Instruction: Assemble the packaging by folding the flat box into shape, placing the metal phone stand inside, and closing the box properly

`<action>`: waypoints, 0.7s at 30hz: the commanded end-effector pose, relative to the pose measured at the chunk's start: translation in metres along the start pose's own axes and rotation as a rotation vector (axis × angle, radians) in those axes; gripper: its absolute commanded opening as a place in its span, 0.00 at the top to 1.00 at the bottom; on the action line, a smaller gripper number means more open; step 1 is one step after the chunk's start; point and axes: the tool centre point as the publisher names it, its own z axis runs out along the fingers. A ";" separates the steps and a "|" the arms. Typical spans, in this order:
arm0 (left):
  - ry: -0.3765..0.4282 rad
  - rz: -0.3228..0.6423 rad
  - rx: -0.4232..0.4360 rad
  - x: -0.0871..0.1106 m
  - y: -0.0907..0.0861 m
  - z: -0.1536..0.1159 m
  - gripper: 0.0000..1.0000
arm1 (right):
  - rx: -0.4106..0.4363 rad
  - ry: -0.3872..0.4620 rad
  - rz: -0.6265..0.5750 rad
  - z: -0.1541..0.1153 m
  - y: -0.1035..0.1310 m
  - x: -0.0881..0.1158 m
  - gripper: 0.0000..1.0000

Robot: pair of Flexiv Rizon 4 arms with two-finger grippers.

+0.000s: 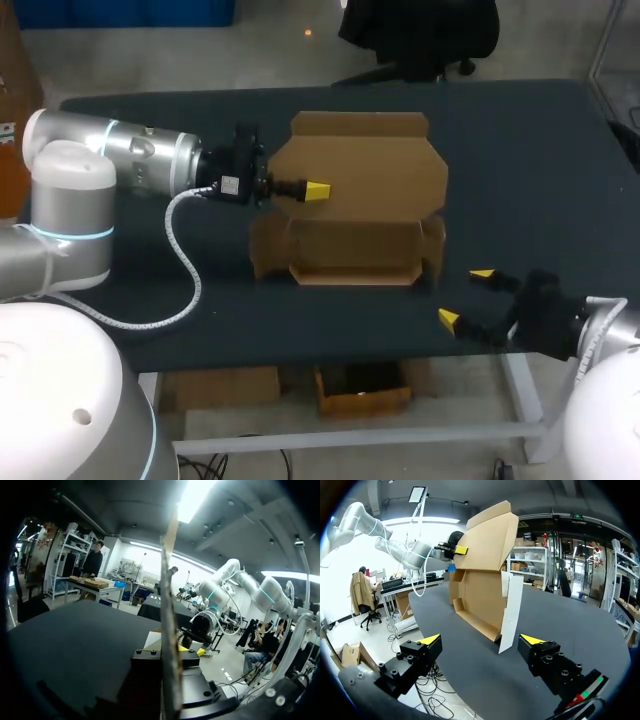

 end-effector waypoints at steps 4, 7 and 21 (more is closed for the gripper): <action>-0.006 0.000 0.005 0.001 0.006 -0.001 1.00 | 0.004 -0.001 0.000 0.001 0.001 0.000 0.00; -0.009 0.001 0.008 0.001 0.007 -0.001 1.00 | 0.005 0.001 -0.002 0.002 0.001 0.000 0.00; -0.016 0.015 0.003 0.002 0.010 -0.001 1.00 | 0.008 0.002 -0.007 0.003 0.004 0.000 0.00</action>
